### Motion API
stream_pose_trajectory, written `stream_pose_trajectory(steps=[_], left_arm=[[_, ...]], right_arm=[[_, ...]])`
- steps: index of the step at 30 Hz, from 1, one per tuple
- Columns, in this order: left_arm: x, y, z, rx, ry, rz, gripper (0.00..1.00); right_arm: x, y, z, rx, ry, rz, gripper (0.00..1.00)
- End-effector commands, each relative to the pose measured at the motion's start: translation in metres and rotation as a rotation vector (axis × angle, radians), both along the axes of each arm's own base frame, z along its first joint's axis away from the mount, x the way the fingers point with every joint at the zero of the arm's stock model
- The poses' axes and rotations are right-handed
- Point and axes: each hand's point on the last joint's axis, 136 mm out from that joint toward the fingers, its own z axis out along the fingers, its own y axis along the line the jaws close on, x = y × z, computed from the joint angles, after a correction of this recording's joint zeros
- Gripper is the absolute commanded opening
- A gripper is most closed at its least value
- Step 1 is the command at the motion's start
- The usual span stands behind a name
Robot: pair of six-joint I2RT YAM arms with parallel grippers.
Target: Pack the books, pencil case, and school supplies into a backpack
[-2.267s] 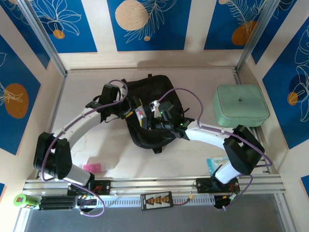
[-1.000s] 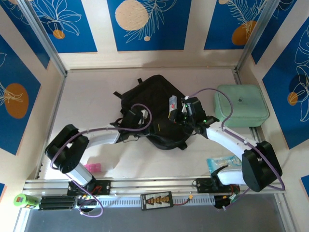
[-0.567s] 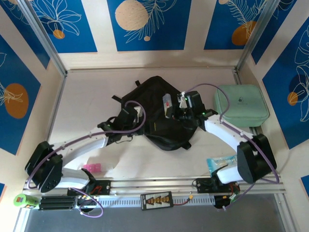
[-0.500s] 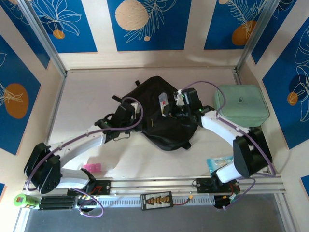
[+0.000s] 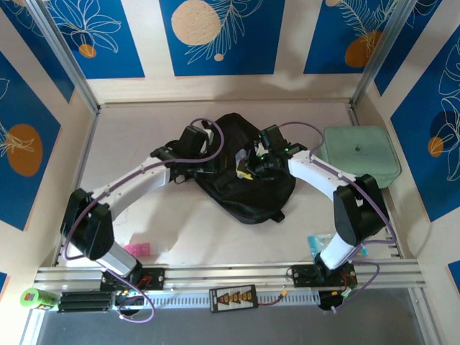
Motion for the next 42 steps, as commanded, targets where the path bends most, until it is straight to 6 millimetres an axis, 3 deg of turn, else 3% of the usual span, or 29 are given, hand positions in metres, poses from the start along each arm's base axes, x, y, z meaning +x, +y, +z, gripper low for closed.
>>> stream_pose_trajectory(steps=[1, 11, 18, 22, 32, 42], left_arm=[[0.006, -0.001, -0.006, 0.079, 0.024, -0.055, 0.73], [0.025, -0.041, -0.018, 0.103, 0.045, -0.165, 0.66], [0.032, -0.064, -0.038, 0.263, 0.033, -0.304, 0.65], [0.035, -0.08, -0.048, 0.354, -0.001, -0.395, 0.59], [0.056, -0.084, -0.072, 0.449, -0.011, -0.382, 0.47], [0.067, -0.074, -0.072, 0.511, -0.035, -0.318, 0.35]], right_arm=[[-0.024, -0.022, -0.005, -0.05, 0.084, -0.066, 0.04], [-0.033, -0.043, -0.039, -0.053, 0.142, -0.107, 0.04], [-0.029, -0.041, -0.049, 0.005, 0.101, -0.076, 0.04], [-0.028, -0.045, -0.052, 0.025, 0.104, -0.088, 0.04], [-0.029, -0.051, -0.056, 0.05, 0.117, -0.106, 0.03], [-0.029, -0.053, -0.054, 0.058, 0.109, -0.116, 0.03]])
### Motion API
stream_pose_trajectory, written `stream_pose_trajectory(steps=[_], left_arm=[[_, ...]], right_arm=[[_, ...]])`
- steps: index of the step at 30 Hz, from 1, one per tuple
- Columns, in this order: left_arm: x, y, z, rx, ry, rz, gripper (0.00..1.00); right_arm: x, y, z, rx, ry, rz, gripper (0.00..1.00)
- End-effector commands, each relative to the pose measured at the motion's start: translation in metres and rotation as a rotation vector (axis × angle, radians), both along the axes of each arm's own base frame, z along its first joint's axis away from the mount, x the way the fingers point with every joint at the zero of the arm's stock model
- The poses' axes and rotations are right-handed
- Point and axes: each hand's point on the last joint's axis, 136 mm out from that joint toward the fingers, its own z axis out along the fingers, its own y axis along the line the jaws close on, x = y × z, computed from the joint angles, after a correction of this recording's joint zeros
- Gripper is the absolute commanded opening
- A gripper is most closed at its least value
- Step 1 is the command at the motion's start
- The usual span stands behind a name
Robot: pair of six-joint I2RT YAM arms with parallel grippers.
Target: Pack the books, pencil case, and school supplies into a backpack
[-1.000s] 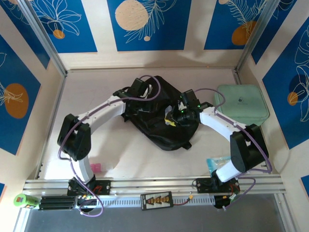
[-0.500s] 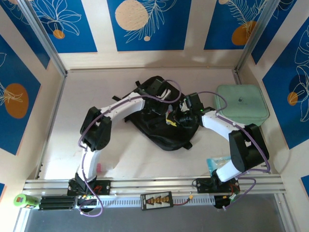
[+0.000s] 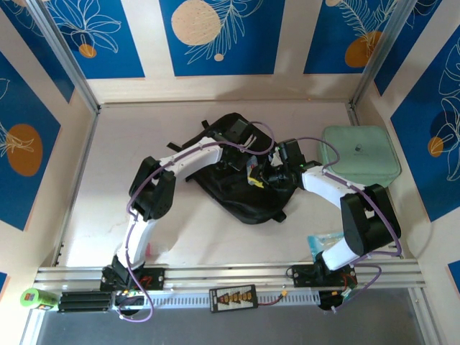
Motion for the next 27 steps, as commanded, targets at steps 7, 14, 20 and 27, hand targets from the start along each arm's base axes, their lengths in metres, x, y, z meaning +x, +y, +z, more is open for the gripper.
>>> stream_pose_trajectory(steps=[7, 14, 20, 27], left_arm=[[0.009, 0.012, 0.022, 0.029, -0.063, 0.057, 0.21], [-0.004, 0.008, 0.044, -0.056, -0.04, 0.053, 0.02], [-0.017, 0.007, 0.074, -0.158, -0.062, 0.042, 0.0], [-0.029, 0.004, 0.093, -0.246, -0.061, 0.023, 0.0]], right_arm=[[-0.02, -0.018, -0.023, -0.059, 0.117, -0.047, 0.03], [-0.022, -0.012, -0.012, -0.029, 0.056, 0.013, 0.03], [-0.026, 0.006, 0.016, 0.073, -0.037, 0.132, 0.03], [-0.015, 0.022, 0.032, 0.168, -0.097, 0.183, 0.04]])
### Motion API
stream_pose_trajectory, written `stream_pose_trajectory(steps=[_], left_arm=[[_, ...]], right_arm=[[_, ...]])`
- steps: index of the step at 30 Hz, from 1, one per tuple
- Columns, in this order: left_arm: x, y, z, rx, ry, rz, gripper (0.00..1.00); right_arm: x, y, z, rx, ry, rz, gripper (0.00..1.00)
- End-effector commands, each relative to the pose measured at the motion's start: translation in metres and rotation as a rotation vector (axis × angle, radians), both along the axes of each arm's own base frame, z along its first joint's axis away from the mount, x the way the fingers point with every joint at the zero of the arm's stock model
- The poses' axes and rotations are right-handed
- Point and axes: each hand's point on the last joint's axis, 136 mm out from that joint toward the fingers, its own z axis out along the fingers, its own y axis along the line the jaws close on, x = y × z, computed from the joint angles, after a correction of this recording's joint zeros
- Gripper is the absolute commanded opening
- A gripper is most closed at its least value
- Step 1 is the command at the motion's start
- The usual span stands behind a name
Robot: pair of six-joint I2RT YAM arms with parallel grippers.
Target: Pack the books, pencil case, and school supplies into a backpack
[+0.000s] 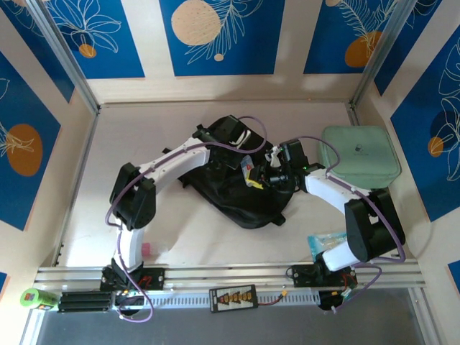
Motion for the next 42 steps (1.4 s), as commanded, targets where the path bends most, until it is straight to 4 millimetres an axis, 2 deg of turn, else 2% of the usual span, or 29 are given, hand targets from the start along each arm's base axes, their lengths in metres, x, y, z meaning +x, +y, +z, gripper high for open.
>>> stream_pose_trajectory(steps=[1, 4, 11, 16, 19, 24, 26, 30, 33, 38, 42], left_arm=[[-0.001, -0.007, 0.041, -0.121, -0.053, -0.005, 0.0], [-0.003, -0.006, 0.044, -0.135, -0.05, -0.005, 0.0], [-0.001, -0.001, 0.046, -0.171, -0.06, 0.023, 0.0], [0.002, 0.003, 0.04, -0.206, -0.043, 0.044, 0.0], [0.003, 0.007, 0.036, -0.217, -0.029, 0.059, 0.0], [0.003, 0.009, 0.026, -0.223, -0.002, 0.06, 0.0], [0.003, 0.007, 0.025, -0.226, 0.003, 0.056, 0.0], [0.004, 0.004, 0.026, -0.242, 0.006, 0.05, 0.0], [0.005, 0.003, 0.027, -0.247, 0.009, 0.046, 0.0], [0.004, 0.003, 0.027, -0.248, 0.015, 0.045, 0.0], [0.002, 0.002, 0.029, -0.249, 0.024, 0.044, 0.0]], right_arm=[[0.004, 0.011, 0.009, 0.069, -0.022, 0.046, 0.04], [0.018, 0.017, 0.015, 0.099, -0.067, 0.041, 0.04], [0.051, 0.03, 0.016, 0.162, -0.102, 0.012, 0.04], [0.064, 0.036, 0.013, 0.198, -0.085, 0.006, 0.23], [0.057, 0.03, 0.011, 0.184, -0.072, -0.012, 0.33], [0.029, 0.013, 0.016, 0.13, -0.075, -0.038, 0.46], [0.02, 0.005, 0.016, 0.105, -0.079, -0.06, 0.47], [0.01, -0.009, 0.007, 0.007, -0.073, -0.101, 0.39], [0.012, -0.007, 0.01, -0.017, -0.095, -0.092, 0.31], [0.027, 0.009, 0.019, -0.023, -0.14, -0.066, 0.18], [0.051, 0.023, 0.021, 0.03, -0.186, -0.073, 0.13]])
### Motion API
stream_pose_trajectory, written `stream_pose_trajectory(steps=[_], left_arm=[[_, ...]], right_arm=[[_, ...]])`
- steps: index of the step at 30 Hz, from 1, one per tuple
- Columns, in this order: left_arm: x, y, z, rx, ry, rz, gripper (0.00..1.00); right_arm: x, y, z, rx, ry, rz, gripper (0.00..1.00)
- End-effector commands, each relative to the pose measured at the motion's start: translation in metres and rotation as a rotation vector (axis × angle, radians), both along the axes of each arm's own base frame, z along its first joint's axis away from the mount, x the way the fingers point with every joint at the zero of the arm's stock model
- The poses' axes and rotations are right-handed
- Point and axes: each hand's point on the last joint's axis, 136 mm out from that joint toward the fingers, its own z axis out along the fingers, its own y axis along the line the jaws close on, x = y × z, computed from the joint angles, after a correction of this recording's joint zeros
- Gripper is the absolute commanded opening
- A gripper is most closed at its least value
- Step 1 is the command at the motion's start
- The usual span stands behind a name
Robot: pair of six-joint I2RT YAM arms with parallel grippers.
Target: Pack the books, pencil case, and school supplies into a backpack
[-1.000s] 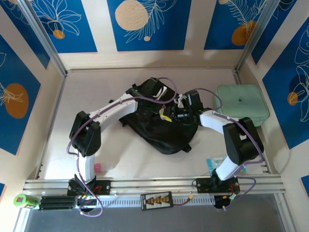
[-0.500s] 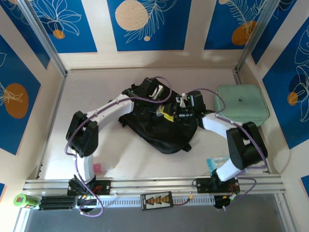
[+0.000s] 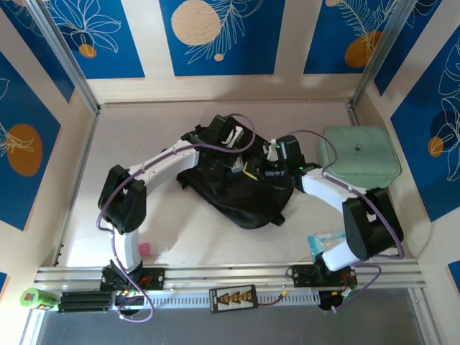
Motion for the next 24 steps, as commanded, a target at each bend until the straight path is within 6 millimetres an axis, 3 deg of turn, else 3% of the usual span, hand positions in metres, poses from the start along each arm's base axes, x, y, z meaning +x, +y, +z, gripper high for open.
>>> stream_pose_trajectory(steps=[1, 5, 9, 20, 24], left_arm=[[0.002, -0.003, 0.029, -0.066, -0.021, 0.002, 0.0], [0.002, -0.002, 0.045, -0.062, -0.011, 0.017, 0.0], [0.004, 0.0, 0.056, -0.081, -0.018, 0.039, 0.0], [0.001, -0.013, 0.04, -0.142, 0.069, 0.014, 0.0], [-0.003, -0.02, 0.033, -0.164, 0.114, -0.005, 0.01]], right_arm=[[0.024, 0.015, 0.01, 0.042, -0.064, 0.011, 0.12], [0.042, 0.031, 0.007, 0.051, -0.065, 0.019, 0.09], [0.05, 0.029, 0.003, 0.066, -0.07, -0.025, 0.08], [0.011, -0.004, 0.0, 0.027, -0.062, -0.083, 0.09], [0.009, -0.001, -0.003, 0.022, -0.056, -0.069, 0.09]])
